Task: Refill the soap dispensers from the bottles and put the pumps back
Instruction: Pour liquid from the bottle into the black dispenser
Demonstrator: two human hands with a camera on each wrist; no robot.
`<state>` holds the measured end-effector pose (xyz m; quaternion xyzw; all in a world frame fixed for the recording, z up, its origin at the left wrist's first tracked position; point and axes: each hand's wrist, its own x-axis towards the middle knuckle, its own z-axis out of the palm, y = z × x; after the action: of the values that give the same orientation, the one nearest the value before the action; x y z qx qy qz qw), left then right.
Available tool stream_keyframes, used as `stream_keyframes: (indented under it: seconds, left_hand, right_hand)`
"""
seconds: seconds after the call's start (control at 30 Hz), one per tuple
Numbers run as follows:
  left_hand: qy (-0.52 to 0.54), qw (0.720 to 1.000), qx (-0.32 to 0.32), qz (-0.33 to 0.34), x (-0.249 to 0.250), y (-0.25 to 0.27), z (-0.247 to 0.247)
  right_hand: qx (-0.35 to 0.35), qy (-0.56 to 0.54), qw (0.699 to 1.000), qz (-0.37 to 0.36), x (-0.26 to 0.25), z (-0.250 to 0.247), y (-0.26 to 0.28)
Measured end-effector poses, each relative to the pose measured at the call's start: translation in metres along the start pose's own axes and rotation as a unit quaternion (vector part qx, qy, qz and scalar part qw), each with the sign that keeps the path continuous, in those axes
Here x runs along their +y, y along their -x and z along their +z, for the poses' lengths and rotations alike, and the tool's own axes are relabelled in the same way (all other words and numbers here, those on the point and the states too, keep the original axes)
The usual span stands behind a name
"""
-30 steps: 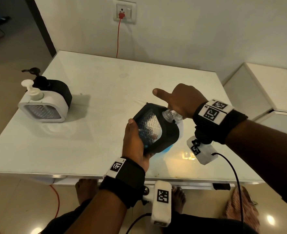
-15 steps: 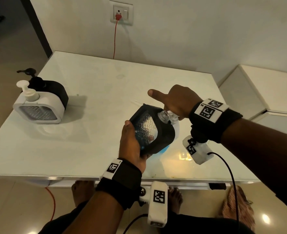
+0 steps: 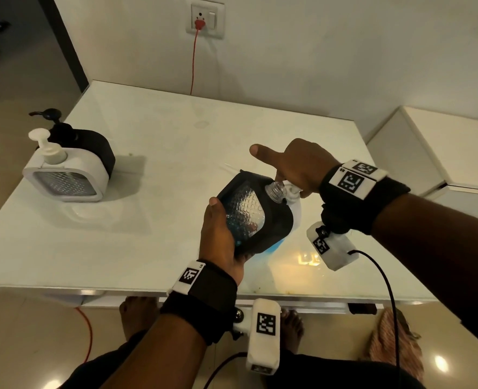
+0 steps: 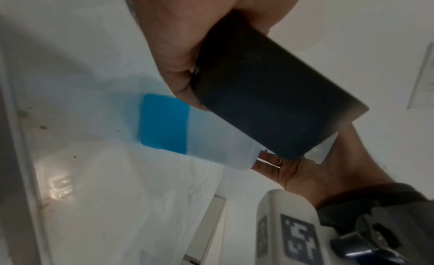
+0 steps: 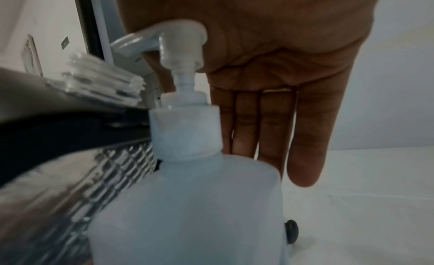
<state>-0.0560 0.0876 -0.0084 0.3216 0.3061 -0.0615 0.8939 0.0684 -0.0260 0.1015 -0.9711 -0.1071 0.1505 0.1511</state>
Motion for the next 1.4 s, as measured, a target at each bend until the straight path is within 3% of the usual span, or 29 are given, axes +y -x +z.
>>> stream_keyframes:
  seconds: [0.23,0.47,0.73,0.97,1.27,1.4]
  left_hand:
    - [0.0,1.0,-0.004,0.011,0.0,0.0,0.0]
    - [0.006,1.0,-0.01,0.016,-0.001,0.0,0.0]
    - [0.002,1.0,-0.003,0.008,-0.001,-0.001,-0.001]
    - [0.005,1.0,-0.004,0.016,-0.001,0.0,-0.001]
    - [0.004,1.0,0.0,0.012,-0.002,-0.002,-0.002]
    - [0.008,1.0,-0.005,0.01,-0.003,-0.004,-0.003]
  right_hand:
    - [0.042,0.042,0.998,-0.013,0.0,0.004,-0.004]
    - [-0.002,0.022,1.0,-0.019,0.002,0.0,-0.008]
    - [0.051,0.042,0.998,-0.015,0.002,0.006,-0.006]
    - [0.006,0.002,1.0,-0.016,0.001,0.001,-0.006]
    - [0.05,0.045,0.998,-0.011,0.001,0.005,-0.003]
    - [0.025,0.023,0.999,-0.019,0.004,0.004,-0.005]
